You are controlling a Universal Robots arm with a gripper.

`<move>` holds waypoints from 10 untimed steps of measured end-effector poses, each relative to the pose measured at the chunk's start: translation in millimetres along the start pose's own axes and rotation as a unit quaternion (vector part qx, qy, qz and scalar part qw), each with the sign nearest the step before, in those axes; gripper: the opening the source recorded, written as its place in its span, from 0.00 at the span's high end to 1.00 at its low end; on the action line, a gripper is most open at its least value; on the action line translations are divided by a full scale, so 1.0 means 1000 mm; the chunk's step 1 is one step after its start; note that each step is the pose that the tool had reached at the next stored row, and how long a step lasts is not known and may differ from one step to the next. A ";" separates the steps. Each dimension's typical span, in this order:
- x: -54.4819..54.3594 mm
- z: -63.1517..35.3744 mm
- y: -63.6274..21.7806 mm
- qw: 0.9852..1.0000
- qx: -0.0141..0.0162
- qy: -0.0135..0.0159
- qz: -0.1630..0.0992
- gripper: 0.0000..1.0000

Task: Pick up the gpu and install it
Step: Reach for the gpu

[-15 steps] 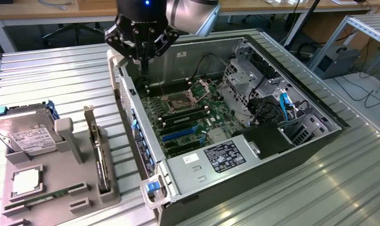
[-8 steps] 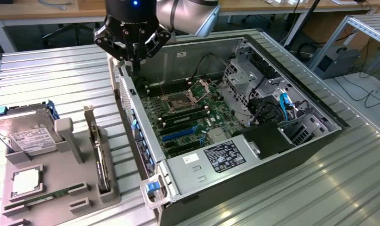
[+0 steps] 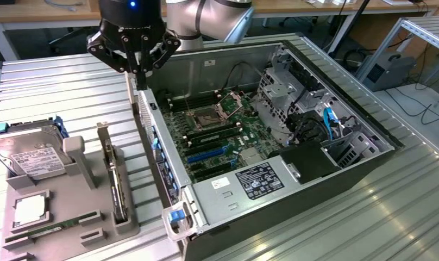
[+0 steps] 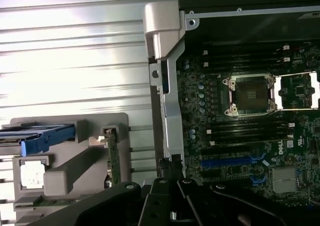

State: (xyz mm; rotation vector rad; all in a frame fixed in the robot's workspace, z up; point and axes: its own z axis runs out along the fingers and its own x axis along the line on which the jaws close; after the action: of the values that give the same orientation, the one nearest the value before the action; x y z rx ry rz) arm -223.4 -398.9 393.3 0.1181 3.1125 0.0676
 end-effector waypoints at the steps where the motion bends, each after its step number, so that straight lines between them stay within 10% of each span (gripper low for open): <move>1: 0.004 -0.0001 -0.0003 1.000 0.000 0.000 0.000 0.89; 10: 0.025 -0.0007 -0.0019 1.000 0.000 0.000 0.000 0.89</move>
State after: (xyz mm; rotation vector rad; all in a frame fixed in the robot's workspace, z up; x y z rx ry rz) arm -248.8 -398.9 393.3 0.1180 3.1124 0.0677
